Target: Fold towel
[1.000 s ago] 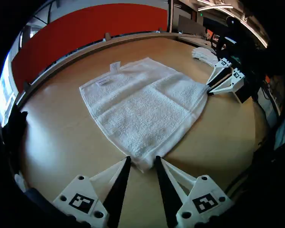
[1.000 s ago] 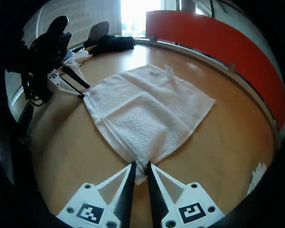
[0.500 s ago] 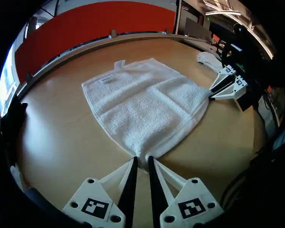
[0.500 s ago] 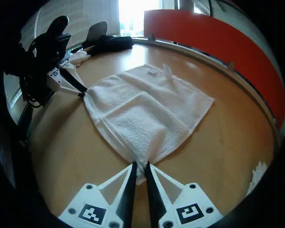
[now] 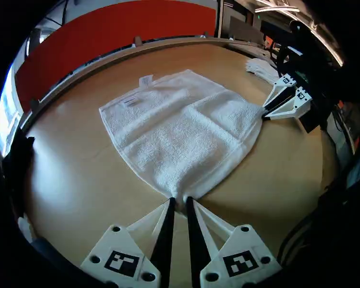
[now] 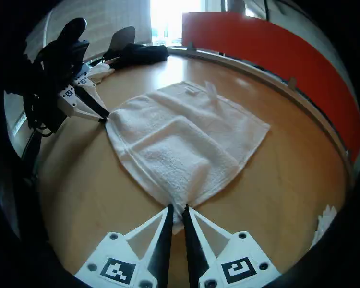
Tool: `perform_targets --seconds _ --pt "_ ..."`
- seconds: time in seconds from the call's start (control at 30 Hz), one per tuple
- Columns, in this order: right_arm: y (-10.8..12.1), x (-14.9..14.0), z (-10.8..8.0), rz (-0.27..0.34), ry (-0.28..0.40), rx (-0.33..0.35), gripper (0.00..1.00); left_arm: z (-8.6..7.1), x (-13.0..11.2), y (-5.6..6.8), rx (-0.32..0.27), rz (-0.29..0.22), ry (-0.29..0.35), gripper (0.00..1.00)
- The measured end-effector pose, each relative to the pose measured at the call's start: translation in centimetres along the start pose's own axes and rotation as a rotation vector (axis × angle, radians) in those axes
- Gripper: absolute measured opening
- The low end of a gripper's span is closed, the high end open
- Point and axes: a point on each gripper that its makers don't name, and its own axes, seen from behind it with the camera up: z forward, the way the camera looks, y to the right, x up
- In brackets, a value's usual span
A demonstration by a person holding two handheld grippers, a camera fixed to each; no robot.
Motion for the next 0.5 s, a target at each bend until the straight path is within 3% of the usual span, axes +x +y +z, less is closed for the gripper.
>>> perform_targets --seconds 0.17,0.37,0.5 --pt "-0.11 0.02 -0.13 -0.002 0.000 0.006 0.15 0.02 0.05 -0.23 -0.008 -0.014 -0.012 0.14" --pt "-0.36 0.13 -0.30 -0.007 0.001 0.011 0.14 0.08 0.07 -0.02 0.007 0.008 -0.015 0.11" --pt "-0.39 0.49 -0.51 -0.004 0.012 0.015 0.13 0.00 0.18 -0.14 0.007 -0.010 -0.016 0.10"
